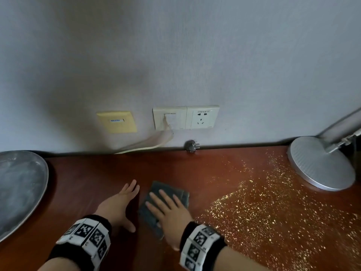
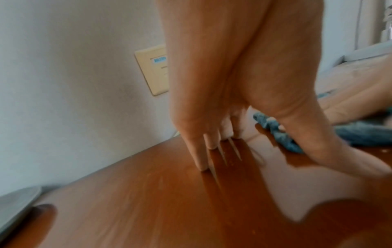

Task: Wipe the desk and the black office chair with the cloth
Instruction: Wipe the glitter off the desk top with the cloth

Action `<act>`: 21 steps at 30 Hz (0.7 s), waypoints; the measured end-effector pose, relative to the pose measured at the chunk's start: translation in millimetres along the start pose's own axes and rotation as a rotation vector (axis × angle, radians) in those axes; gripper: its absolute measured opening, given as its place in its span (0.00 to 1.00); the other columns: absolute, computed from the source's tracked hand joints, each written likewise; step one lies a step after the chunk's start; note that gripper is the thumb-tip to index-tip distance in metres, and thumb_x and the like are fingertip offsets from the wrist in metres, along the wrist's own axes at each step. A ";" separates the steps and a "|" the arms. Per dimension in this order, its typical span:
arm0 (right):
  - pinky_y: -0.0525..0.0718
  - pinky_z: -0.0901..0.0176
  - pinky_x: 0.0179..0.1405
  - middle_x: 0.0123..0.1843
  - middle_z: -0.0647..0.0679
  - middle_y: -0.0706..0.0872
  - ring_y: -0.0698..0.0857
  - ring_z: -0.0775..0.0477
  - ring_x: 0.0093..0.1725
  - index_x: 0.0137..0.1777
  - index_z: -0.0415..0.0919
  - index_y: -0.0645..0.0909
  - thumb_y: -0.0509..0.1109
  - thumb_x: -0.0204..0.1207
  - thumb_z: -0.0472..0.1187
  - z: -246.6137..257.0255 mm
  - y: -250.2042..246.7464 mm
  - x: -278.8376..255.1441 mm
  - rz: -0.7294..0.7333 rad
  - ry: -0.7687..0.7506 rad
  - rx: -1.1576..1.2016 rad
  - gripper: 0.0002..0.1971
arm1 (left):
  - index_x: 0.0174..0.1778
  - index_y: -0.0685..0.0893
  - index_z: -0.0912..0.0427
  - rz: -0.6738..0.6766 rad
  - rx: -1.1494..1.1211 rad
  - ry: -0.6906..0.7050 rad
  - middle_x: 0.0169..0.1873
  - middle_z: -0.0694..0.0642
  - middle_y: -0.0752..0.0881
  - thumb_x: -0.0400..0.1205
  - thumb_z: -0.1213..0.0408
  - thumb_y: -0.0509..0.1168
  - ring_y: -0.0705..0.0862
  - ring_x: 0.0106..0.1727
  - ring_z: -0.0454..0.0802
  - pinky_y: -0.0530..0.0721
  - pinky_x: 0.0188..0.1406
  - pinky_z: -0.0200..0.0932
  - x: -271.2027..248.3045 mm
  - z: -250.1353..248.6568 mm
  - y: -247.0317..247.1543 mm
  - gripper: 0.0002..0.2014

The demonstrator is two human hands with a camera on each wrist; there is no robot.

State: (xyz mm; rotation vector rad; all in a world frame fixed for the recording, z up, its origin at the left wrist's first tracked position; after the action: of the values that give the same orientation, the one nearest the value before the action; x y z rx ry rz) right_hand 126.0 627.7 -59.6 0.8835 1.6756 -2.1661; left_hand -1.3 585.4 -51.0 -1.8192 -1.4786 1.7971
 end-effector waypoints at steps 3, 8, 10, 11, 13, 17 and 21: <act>0.39 0.41 0.81 0.77 0.55 0.22 0.30 0.48 0.81 0.82 0.50 0.32 0.56 0.84 0.44 -77.9 -5.7 -18.5 -0.127 0.221 0.113 0.38 | 0.83 0.37 0.52 -0.018 0.013 0.013 0.81 0.47 0.31 0.67 0.56 0.80 0.35 0.82 0.44 0.55 0.80 0.40 -7.7 0.3 0.7 0.62; 0.45 0.41 0.81 0.80 0.49 0.24 0.34 0.41 0.82 0.81 0.46 0.28 0.45 0.87 0.45 -210.3 13.8 -77.1 -0.088 0.664 0.314 0.31 | 0.82 0.34 0.51 -0.046 0.008 0.011 0.76 0.41 0.27 0.64 0.51 0.81 0.33 0.82 0.44 0.61 0.80 0.43 -21.5 -3.4 13.0 0.65; 0.46 0.40 0.81 0.81 0.47 0.26 0.33 0.39 0.82 0.81 0.45 0.29 0.46 0.87 0.44 -207.5 12.8 -72.6 -0.086 0.662 0.336 0.32 | 0.82 0.33 0.52 -0.042 0.041 0.001 0.78 0.44 0.27 0.65 0.49 0.80 0.32 0.82 0.46 0.57 0.82 0.47 -26.1 -5.7 18.8 0.66; 0.45 0.39 0.80 0.81 0.46 0.26 0.33 0.38 0.81 0.81 0.46 0.30 0.48 0.87 0.44 -193.9 6.8 -61.9 -0.095 0.624 0.318 0.33 | 0.82 0.33 0.52 -0.044 0.050 -0.005 0.79 0.45 0.27 0.65 0.49 0.80 0.32 0.82 0.46 0.56 0.82 0.48 -26.7 -6.9 20.5 0.66; 0.44 0.37 0.79 0.82 0.47 0.28 0.33 0.37 0.81 0.82 0.46 0.33 0.53 0.86 0.45 -144.5 -8.0 -30.8 -0.104 0.467 0.248 0.35 | 0.82 0.33 0.53 -0.046 0.053 -0.018 0.79 0.46 0.27 0.65 0.50 0.80 0.32 0.82 0.46 0.56 0.82 0.49 -26.6 -8.5 22.2 0.66; 0.38 0.38 0.78 0.83 0.50 0.29 0.30 0.41 0.81 0.83 0.48 0.35 0.59 0.83 0.48 0.3 -5.4 6.5 0.001 0.069 0.083 0.39 | 0.82 0.33 0.55 -0.028 0.052 -0.014 0.80 0.49 0.28 0.67 0.49 0.79 0.32 0.82 0.47 0.56 0.82 0.48 -25.4 -4.9 24.9 0.65; 0.36 0.42 0.79 0.82 0.53 0.29 0.30 0.45 0.81 0.83 0.50 0.35 0.60 0.82 0.48 23.9 16.7 -8.5 -0.033 0.031 0.114 0.39 | 0.82 0.34 0.51 -0.053 0.038 0.003 0.76 0.43 0.26 0.66 0.47 0.78 0.34 0.82 0.46 0.60 0.81 0.46 -32.0 4.3 30.7 0.64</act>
State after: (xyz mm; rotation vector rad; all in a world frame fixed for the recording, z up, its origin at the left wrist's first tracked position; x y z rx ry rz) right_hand 134.5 598.9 -63.9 0.9298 1.6055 -2.3010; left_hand 17.8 545.2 -53.3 -1.7472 -1.4675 1.7846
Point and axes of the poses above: each hand's wrist, its own x-axis towards the middle knuckle, its own y-axis out of the palm, z = x × y, the point moved 8 cm from there along x, towards the middle knuckle
